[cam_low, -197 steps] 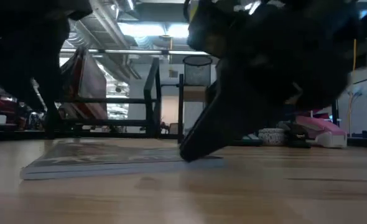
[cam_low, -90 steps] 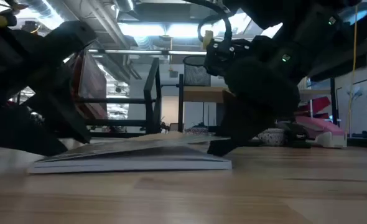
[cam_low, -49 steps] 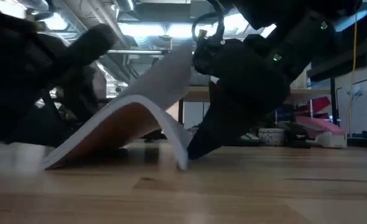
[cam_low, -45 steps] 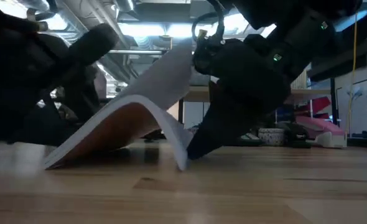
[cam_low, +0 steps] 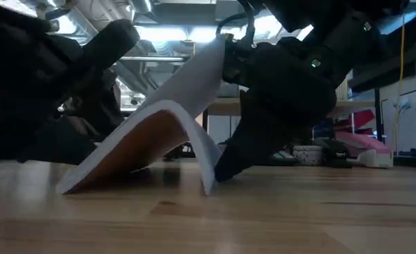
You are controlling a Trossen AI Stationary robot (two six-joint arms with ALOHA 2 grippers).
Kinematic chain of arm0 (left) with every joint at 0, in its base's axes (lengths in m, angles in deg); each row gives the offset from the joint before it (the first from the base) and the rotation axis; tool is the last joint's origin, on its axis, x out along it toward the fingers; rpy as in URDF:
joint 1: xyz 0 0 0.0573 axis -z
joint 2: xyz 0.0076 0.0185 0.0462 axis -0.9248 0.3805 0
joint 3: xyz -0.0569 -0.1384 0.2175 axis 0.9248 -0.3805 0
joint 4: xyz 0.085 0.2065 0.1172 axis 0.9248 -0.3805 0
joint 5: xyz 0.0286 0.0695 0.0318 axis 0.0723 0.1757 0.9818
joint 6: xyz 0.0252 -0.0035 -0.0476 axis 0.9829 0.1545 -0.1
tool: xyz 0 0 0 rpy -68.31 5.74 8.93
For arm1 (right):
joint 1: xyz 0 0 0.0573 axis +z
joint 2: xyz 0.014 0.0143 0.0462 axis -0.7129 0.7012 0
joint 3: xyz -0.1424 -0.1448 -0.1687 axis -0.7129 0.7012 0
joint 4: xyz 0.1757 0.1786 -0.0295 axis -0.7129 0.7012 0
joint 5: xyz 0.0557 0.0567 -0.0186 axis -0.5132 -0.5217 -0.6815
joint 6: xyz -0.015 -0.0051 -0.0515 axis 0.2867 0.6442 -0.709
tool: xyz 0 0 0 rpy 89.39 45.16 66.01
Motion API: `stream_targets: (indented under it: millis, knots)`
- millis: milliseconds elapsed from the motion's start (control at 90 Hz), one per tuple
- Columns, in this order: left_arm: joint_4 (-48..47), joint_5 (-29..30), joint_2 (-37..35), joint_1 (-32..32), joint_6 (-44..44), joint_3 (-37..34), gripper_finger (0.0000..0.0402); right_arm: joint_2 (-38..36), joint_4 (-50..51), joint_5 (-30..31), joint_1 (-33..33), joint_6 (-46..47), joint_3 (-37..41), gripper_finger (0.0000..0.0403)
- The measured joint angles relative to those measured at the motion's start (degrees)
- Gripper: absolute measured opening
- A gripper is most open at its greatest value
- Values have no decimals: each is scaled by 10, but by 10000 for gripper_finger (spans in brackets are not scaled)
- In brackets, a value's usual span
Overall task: Stock shelves
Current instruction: Put the green book on the book shelf
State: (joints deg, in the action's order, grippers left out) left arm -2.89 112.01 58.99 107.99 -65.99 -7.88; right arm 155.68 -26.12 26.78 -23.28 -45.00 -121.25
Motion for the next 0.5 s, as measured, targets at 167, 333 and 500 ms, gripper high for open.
stream_targets:
  millis: [167,333,500]
  knots:
    - [-72,-27,-38,21,-24,-1,127,-12,54,6,14,20,0,218]
    - [-119,-56,-77,34,-21,0,127,-38,102,2,18,36,2,218]
    - [-122,-149,-82,36,-12,-5,127,-59,148,-2,19,50,5,218]
